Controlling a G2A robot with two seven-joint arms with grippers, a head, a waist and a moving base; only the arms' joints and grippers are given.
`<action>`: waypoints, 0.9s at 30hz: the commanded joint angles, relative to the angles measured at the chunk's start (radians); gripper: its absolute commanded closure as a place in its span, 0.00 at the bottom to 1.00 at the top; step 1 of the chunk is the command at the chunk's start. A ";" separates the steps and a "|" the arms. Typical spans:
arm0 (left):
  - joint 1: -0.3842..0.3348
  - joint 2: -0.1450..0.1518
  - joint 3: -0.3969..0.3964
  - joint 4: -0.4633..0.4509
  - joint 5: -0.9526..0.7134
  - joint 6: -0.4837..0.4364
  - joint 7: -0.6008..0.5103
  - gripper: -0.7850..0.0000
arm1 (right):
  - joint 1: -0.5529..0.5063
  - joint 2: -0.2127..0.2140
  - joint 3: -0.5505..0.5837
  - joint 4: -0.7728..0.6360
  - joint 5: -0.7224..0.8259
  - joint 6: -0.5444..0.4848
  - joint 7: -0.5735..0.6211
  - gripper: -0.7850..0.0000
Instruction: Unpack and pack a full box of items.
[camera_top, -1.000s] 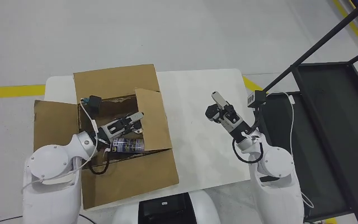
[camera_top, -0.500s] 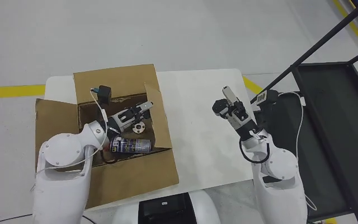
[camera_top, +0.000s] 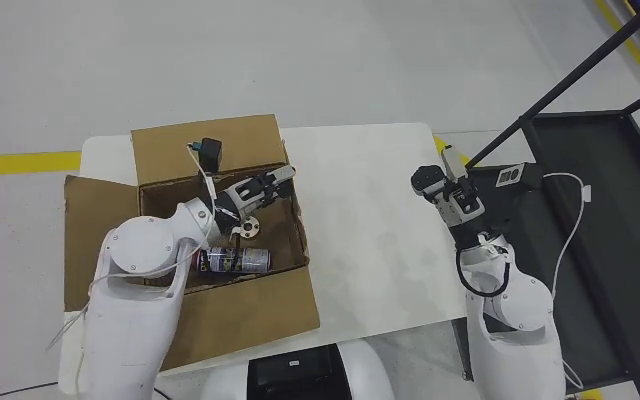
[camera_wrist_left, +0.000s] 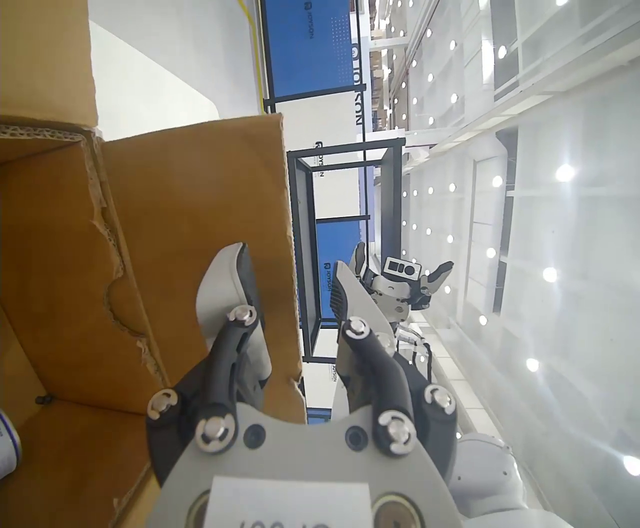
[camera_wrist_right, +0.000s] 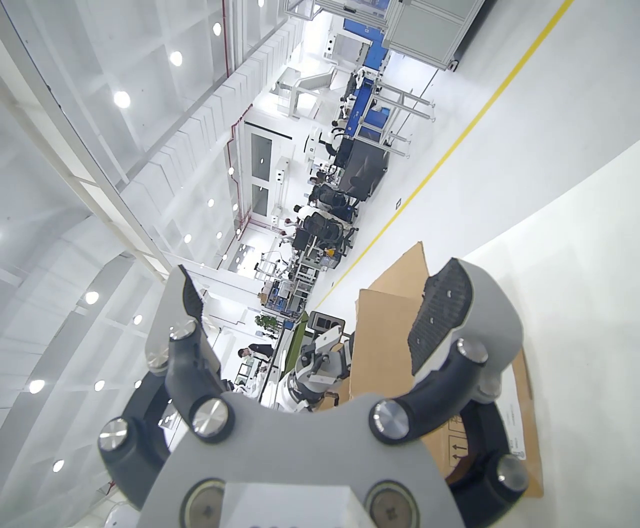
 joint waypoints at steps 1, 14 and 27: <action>-0.014 -0.001 0.021 0.010 0.000 0.008 0.016 0.63 | 0.000 0.000 0.000 0.000 0.000 0.000 0.000 0.00; -0.105 -0.007 0.146 0.100 0.016 0.057 0.084 0.61 | 0.000 0.000 0.000 0.000 0.000 0.000 0.000 0.00; -0.159 -0.010 0.245 0.162 0.051 0.112 0.101 0.60 | 0.000 0.000 0.000 0.000 0.000 0.000 0.000 0.00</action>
